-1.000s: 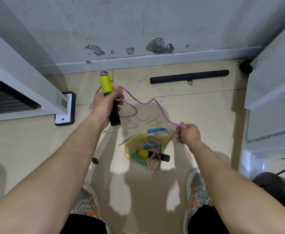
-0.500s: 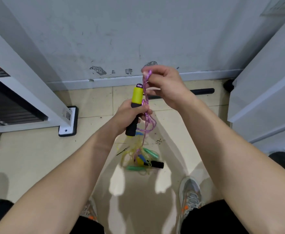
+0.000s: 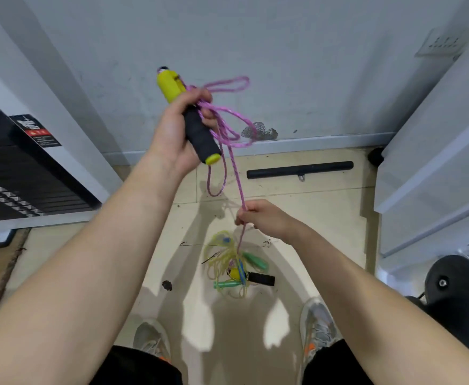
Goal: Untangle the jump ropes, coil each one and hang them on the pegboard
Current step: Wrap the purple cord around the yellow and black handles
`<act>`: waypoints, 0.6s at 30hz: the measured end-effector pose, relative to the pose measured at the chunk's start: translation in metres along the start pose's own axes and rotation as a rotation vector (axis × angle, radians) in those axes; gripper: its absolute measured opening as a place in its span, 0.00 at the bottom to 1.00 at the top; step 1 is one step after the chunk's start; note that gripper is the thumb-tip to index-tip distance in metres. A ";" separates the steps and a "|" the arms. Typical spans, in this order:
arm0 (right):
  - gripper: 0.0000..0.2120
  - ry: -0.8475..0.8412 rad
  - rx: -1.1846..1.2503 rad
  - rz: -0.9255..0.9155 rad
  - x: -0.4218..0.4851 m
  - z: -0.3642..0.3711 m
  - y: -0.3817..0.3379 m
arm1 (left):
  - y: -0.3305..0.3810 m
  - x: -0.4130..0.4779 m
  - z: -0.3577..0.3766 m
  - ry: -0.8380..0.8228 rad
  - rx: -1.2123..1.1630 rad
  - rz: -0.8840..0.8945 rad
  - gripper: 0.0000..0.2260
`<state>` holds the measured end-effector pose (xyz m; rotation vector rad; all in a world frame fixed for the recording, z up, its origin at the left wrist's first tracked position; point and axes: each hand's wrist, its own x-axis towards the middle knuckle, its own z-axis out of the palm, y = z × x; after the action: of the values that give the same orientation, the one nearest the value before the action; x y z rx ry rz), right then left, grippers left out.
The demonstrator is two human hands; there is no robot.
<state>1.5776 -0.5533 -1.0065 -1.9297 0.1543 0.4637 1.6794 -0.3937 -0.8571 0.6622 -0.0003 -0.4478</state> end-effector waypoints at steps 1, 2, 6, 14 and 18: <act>0.11 0.013 -0.061 0.022 0.001 -0.001 0.008 | 0.012 0.002 -0.001 0.015 -0.066 0.052 0.10; 0.12 0.029 -0.110 0.059 0.001 -0.004 0.017 | 0.022 0.004 -0.004 0.028 -0.105 0.097 0.10; 0.13 0.210 0.105 0.116 -0.007 -0.023 0.018 | 0.031 0.011 -0.037 0.175 0.368 0.225 0.05; 0.13 0.270 0.442 -0.171 -0.006 -0.048 -0.088 | -0.060 -0.015 -0.111 -0.109 1.487 0.027 0.07; 0.13 0.262 0.517 -0.251 -0.007 -0.053 -0.123 | -0.094 -0.029 -0.103 -0.183 1.332 -0.101 0.09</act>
<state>1.6232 -0.5536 -0.8807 -1.4651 0.1784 -0.0063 1.6304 -0.3865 -0.9899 1.9297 -0.4758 -0.5787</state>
